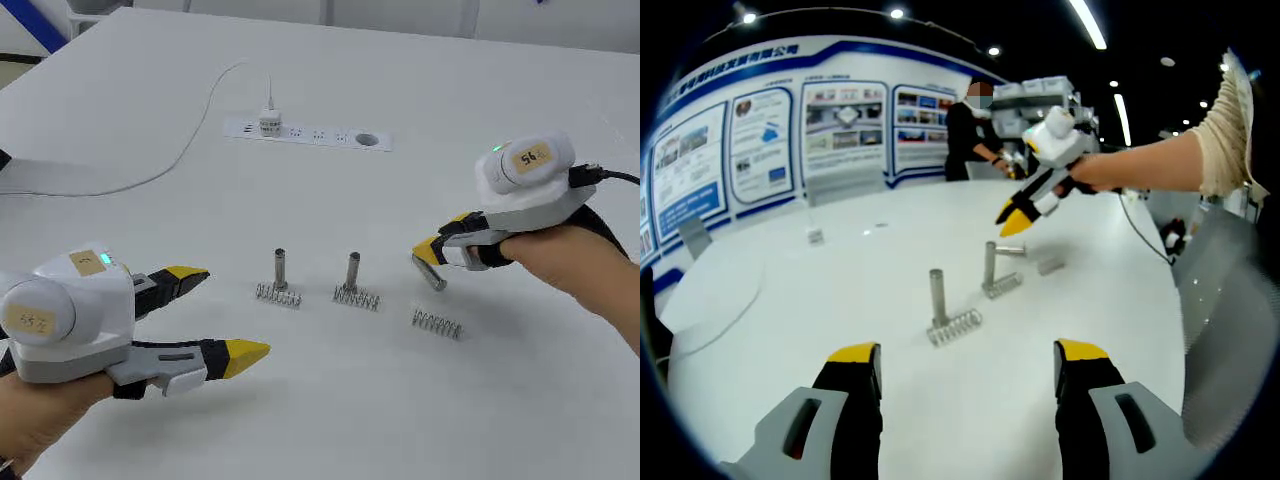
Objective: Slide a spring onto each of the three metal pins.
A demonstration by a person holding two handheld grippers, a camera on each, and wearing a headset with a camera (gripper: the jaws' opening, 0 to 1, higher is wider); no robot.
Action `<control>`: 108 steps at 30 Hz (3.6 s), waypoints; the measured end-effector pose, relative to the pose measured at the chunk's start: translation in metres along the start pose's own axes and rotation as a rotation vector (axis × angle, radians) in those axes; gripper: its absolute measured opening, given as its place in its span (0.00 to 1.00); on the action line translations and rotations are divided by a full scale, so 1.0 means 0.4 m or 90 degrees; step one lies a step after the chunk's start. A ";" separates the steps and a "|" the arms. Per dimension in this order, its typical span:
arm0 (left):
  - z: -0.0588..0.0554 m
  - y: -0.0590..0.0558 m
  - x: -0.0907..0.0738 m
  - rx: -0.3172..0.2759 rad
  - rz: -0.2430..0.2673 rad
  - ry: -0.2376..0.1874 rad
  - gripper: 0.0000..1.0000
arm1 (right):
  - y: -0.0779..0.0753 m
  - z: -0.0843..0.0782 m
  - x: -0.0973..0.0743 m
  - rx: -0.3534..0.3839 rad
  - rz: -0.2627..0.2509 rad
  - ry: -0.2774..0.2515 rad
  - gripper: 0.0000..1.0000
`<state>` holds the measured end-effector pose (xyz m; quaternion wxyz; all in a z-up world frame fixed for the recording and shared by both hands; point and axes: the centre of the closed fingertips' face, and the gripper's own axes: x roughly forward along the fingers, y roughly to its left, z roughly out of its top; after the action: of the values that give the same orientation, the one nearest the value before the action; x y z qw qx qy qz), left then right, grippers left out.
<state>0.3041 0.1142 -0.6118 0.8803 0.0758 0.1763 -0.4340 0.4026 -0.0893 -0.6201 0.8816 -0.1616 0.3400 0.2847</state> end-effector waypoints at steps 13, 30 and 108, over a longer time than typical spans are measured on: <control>-0.007 0.006 -0.006 -0.007 0.005 0.002 0.70 | 0.001 -0.041 0.052 0.030 -0.012 0.066 0.17; -0.015 0.011 -0.005 -0.019 0.010 0.000 0.69 | -0.006 -0.058 0.073 0.059 -0.006 0.093 0.11; 0.024 -0.008 -0.015 -0.017 0.007 -0.024 0.67 | 0.026 -0.054 -0.094 0.086 -0.044 -0.036 0.09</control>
<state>0.3005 0.1139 -0.6005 0.8869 0.0572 0.1648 -0.4278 0.3623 -0.1061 -0.6104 0.9090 -0.1056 0.3275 0.2352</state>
